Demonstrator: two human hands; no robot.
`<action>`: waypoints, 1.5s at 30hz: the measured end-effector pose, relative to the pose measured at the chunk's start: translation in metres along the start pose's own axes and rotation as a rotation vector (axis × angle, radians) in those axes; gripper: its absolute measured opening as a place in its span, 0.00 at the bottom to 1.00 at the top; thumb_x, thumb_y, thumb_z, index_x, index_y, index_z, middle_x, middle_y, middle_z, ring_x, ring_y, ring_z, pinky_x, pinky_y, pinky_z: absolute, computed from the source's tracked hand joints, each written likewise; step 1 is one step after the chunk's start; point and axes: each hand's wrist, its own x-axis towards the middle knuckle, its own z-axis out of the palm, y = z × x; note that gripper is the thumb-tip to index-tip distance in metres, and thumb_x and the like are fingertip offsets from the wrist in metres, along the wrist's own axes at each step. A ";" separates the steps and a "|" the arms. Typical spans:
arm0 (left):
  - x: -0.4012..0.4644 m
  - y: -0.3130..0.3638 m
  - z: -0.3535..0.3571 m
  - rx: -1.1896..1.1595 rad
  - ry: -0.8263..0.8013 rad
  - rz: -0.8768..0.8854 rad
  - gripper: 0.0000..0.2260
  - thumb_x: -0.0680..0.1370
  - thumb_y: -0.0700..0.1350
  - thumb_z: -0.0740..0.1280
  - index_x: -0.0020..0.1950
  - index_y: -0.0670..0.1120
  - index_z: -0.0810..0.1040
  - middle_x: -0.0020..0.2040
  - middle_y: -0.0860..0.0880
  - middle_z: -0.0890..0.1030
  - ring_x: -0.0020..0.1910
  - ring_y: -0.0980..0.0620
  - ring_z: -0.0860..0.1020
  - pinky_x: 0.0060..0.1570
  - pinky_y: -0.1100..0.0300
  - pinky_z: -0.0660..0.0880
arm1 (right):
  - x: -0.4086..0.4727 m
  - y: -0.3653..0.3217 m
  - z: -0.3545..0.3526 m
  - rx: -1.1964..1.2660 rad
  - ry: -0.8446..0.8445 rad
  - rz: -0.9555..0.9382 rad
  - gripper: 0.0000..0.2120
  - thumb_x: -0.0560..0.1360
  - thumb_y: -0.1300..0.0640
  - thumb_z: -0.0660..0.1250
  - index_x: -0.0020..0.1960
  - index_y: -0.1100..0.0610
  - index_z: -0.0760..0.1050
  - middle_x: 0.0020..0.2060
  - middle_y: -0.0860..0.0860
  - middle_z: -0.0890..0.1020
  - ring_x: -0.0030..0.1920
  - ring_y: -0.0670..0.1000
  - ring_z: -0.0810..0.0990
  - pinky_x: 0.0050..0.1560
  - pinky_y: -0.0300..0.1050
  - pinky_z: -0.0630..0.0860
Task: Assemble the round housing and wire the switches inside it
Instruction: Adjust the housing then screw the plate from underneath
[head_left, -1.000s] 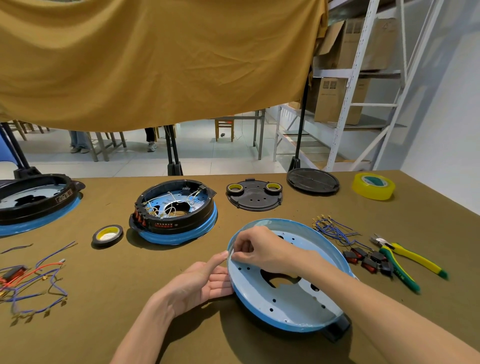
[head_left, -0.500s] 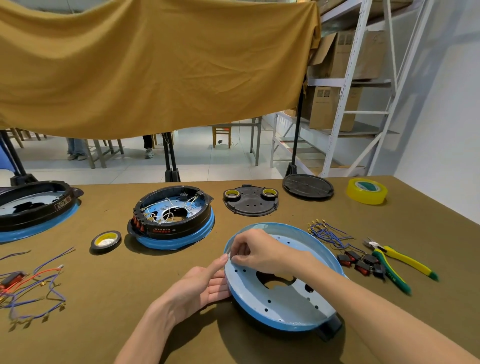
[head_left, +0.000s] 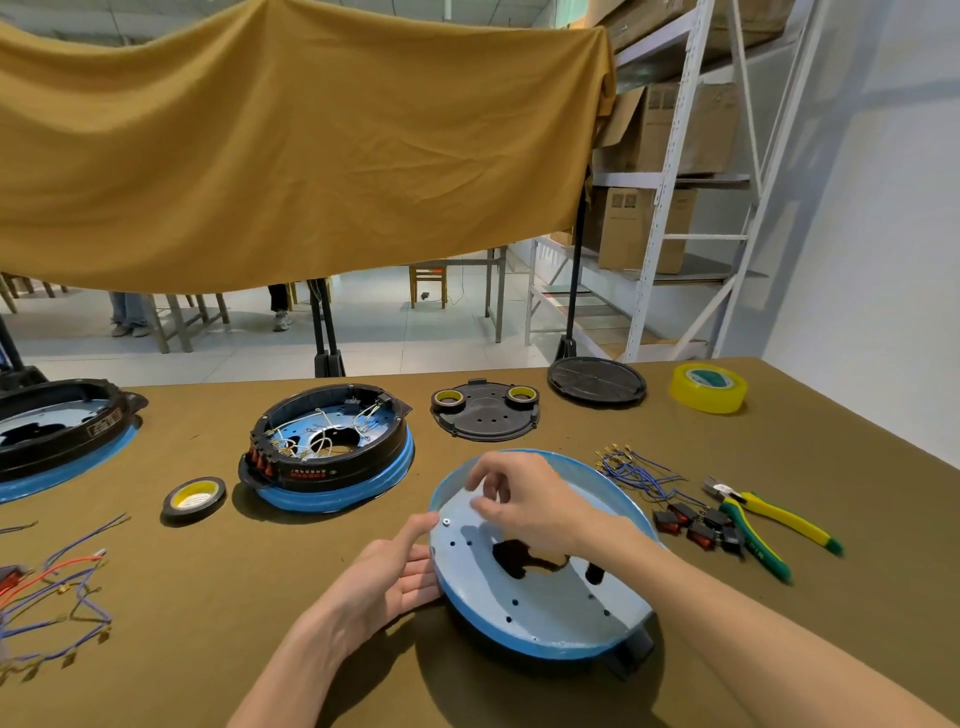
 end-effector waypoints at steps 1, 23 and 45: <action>0.001 0.001 0.000 -0.006 0.036 0.005 0.32 0.69 0.61 0.74 0.62 0.37 0.77 0.52 0.40 0.87 0.52 0.44 0.87 0.50 0.53 0.84 | -0.007 0.005 -0.009 0.001 0.104 0.017 0.03 0.79 0.56 0.70 0.52 0.51 0.80 0.38 0.43 0.79 0.37 0.42 0.75 0.38 0.36 0.72; 0.004 -0.003 -0.028 -0.016 0.117 0.046 0.43 0.65 0.64 0.75 0.70 0.38 0.73 0.59 0.36 0.84 0.60 0.39 0.83 0.66 0.43 0.77 | -0.073 0.045 -0.060 0.071 0.470 0.422 0.10 0.82 0.47 0.67 0.54 0.53 0.78 0.44 0.48 0.81 0.40 0.45 0.78 0.36 0.41 0.72; 0.004 -0.005 -0.037 -0.081 -0.008 0.044 0.38 0.66 0.63 0.78 0.65 0.37 0.76 0.55 0.38 0.86 0.56 0.43 0.85 0.59 0.49 0.82 | -0.025 -0.017 -0.046 -0.121 -0.036 0.124 0.11 0.71 0.38 0.74 0.48 0.44 0.82 0.40 0.44 0.82 0.42 0.47 0.81 0.41 0.44 0.79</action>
